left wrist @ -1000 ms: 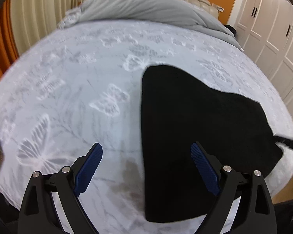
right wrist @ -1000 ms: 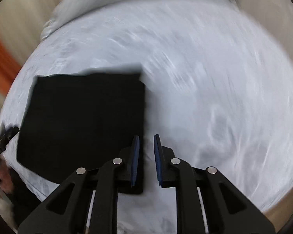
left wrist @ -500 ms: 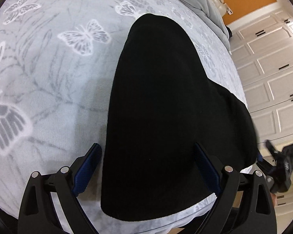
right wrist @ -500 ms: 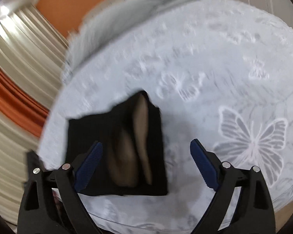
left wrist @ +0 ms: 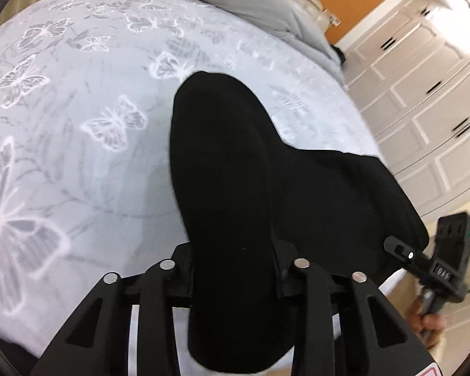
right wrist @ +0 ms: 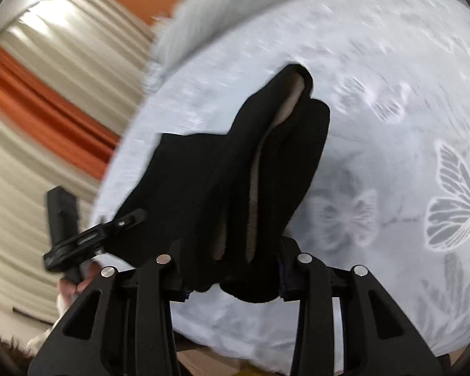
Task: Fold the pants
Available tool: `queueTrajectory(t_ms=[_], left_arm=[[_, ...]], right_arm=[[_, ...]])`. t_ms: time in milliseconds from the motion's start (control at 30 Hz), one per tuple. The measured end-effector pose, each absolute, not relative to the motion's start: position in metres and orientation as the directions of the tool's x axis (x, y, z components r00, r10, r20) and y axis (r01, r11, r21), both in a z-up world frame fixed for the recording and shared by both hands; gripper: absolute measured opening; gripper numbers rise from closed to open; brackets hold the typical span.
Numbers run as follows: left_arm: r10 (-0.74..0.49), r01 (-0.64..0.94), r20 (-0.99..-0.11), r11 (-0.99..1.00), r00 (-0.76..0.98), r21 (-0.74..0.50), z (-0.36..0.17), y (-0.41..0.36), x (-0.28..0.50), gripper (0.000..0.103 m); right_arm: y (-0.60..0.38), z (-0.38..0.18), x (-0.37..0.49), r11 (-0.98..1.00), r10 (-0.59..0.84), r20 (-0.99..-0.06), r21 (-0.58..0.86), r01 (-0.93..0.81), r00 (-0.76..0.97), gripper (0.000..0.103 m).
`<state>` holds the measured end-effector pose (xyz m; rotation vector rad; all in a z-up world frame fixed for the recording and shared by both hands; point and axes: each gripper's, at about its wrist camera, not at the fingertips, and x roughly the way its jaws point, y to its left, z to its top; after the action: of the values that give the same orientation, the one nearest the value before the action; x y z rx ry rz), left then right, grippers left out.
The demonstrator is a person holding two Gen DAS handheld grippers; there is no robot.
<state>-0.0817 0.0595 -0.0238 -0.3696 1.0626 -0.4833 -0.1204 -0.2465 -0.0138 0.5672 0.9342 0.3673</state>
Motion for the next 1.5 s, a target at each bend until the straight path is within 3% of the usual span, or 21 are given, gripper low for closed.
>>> queueTrajectory(t_ms=[33,100,133,167,233,267,367,567,900,1100,1133,1267,1500], left_arm=[[-0.539,0.203,-0.743,0.841,0.398,-0.501,-0.022,0.063,-0.086,0.032],[-0.484,0.195,-0.793,0.875,0.371,-0.442,-0.034,0.064,-0.089,0.047],[-0.446,0.166,-0.831,0.895,0.334,-0.414,-0.050,0.061,-0.088,0.052],[-0.441,0.148,-0.840,0.897,0.315,-0.416,-0.058,0.059,-0.088,0.063],[-0.442,0.119,-0.838,0.896,0.321,-0.427,-0.065,0.060,-0.089,0.072],[-0.439,0.115,-0.841,0.898,0.317,-0.425,-0.066,0.059,-0.090,0.082],[-0.491,0.104,-0.830,0.870,0.266,-0.482,-0.076,0.049,-0.085,0.087],[-0.434,0.106,-0.845,0.900,0.313,-0.424,-0.075,0.034,-0.082,0.090],[-0.253,0.191,-0.825,0.965,0.506,-0.179,-0.058,-0.004,-0.098,0.085],[-0.253,0.196,-0.818,0.965,0.517,-0.174,-0.059,-0.005,-0.100,0.079],[-0.254,0.201,-0.816,0.964,0.519,-0.172,-0.057,-0.004,-0.101,0.078],[-0.247,0.218,-0.812,0.964,0.530,-0.151,-0.054,-0.005,-0.102,0.073],[-0.238,0.216,-0.811,0.966,0.535,-0.141,-0.055,-0.012,-0.098,0.072]], right_arm=[[-0.246,-0.025,-0.120,0.807,0.515,-0.673,0.590,-0.034,0.531,0.042],[-0.247,-0.059,-0.114,0.841,0.452,-0.762,0.537,0.063,0.464,0.056],[-0.251,-0.074,-0.111,0.843,0.430,-0.795,0.523,0.124,0.429,0.069],[-0.254,-0.077,-0.109,0.822,0.452,-0.781,0.553,0.139,0.432,0.071],[-0.258,-0.071,-0.104,0.799,0.475,-0.747,0.588,0.128,0.466,0.073],[-0.258,-0.070,-0.102,0.796,0.477,-0.741,0.592,0.125,0.473,0.076],[-0.254,-0.085,-0.091,0.761,0.516,-0.734,0.630,0.159,0.441,0.083],[-0.233,-0.076,-0.085,0.798,0.483,-0.756,0.588,0.133,0.441,0.097],[-0.234,-0.076,-0.096,0.825,0.442,-0.762,0.552,0.119,0.473,0.098],[-0.229,-0.075,-0.096,0.832,0.428,-0.759,0.543,0.113,0.491,0.098],[-0.229,-0.074,-0.097,0.831,0.422,-0.758,0.543,0.122,0.498,0.097],[-0.234,-0.070,-0.103,0.852,0.392,-0.765,0.512,0.112,0.511,0.073],[-0.241,-0.073,-0.104,0.840,0.407,-0.762,0.529,0.121,0.503,0.073]])
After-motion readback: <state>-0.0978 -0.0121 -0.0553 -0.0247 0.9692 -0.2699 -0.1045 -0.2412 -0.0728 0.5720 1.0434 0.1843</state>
